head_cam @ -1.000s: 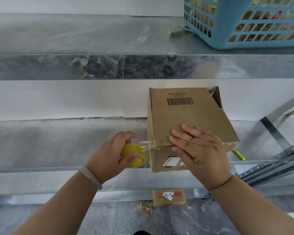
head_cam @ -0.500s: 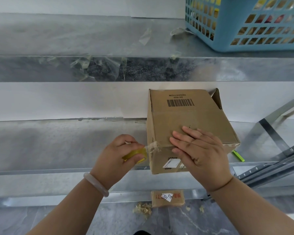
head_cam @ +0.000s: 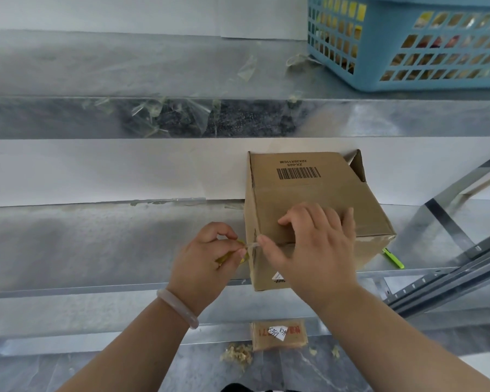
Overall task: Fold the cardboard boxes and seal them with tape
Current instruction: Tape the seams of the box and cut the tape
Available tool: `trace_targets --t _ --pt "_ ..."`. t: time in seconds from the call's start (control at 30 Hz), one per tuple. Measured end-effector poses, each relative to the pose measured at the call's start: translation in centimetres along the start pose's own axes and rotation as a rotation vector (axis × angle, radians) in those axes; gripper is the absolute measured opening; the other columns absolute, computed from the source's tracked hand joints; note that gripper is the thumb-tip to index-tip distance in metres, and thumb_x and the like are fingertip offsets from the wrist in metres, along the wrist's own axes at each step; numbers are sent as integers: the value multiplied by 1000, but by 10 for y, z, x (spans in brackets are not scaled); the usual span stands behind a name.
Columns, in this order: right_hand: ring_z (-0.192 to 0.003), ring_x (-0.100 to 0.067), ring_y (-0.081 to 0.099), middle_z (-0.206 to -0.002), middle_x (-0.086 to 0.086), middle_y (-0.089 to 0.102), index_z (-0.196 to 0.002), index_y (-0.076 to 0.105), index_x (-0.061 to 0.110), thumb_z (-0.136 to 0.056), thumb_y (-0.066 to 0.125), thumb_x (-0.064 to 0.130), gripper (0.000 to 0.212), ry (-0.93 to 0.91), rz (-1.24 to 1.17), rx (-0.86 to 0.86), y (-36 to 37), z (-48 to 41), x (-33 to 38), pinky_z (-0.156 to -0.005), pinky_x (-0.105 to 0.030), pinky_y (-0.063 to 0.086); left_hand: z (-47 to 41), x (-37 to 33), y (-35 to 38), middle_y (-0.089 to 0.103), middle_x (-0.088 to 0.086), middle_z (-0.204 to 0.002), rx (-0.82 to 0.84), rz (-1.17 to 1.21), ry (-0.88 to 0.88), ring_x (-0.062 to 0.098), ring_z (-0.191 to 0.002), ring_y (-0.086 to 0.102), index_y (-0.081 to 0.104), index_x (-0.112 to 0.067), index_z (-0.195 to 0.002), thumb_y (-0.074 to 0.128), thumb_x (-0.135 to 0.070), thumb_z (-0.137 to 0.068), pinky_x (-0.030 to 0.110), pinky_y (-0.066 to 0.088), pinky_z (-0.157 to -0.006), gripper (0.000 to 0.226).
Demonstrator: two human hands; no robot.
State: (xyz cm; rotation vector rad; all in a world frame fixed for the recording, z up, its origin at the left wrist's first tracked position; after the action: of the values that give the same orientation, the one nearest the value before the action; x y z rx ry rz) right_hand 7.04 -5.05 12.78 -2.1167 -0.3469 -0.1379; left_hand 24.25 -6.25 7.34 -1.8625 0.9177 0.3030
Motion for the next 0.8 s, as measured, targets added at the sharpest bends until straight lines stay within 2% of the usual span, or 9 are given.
trace_targets --t 0.07,0.13,0.3,0.43,0.57,0.7,0.8 --pt "-93 -21 56 -92 8 58 -86 59 23 -75 57 62 40 26 21 -15 5 -1 1 -109 -65 25 1 2 1 49 -20 -104 -3 7 -4 -1 -76 52 76 -24 -84 54 -41 -85 3 36 -63 28" --pt "-95 -22 56 -96 6 60 -91 64 24 -77 61 56 36 -2 39 -20 9 2 6 -109 -66 22 2 3 1 49 -20 -104 -3 8 -2 -2 -74 52 76 -25 -84 54 -41 -85 9 40 -62 27" --pt "-113 -22 58 -116 7 66 -108 73 36 -87 58 45 27 -89 44 -71 13 8 22 -110 -69 17 3 5 -3 49 -19 -103 -18 15 14 0 -75 52 76 -26 -85 56 -40 -85 17 46 -61 24" --pt "-115 -21 59 -116 10 68 -107 74 39 -80 64 56 34 -53 32 -108 15 6 16 -113 -65 16 3 4 -2 49 -19 -104 7 29 38 -3 -71 51 76 -27 -88 57 -40 -86 21 48 -63 23" --pt "-112 -22 60 -113 11 69 -104 75 37 -76 68 47 30 -37 55 -146 17 7 21 -109 -66 22 0 -1 -1 49 -18 -103 27 -2 60 3 -72 54 76 -26 -91 55 -42 -87 29 52 -62 26" --pt "-114 -21 60 -119 9 67 -112 73 34 -85 63 45 31 -97 94 -140 21 9 23 -108 -66 24 -3 -2 -3 44 -24 -99 38 -4 22 2 -80 53 76 -26 -91 51 -45 -86 20 49 -67 33" --pt "-121 -19 56 -131 6 62 -126 66 28 -94 50 48 41 -201 37 -101 17 12 23 -112 -59 25 -4 -1 -2 41 -27 -98 60 -14 9 1 -83 52 76 -28 -91 49 -46 -86 12 43 -69 33"
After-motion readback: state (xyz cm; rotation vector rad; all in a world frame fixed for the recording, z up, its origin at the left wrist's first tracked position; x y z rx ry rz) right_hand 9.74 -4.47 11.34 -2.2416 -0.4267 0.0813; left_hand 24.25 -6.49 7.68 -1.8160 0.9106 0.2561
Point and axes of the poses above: each hand's wrist, its own z-axis away from the middle knuckle, its own y-axis out of the palm, x = y × z, the point moved 9 cm from there along -z, towards the middle knuckle
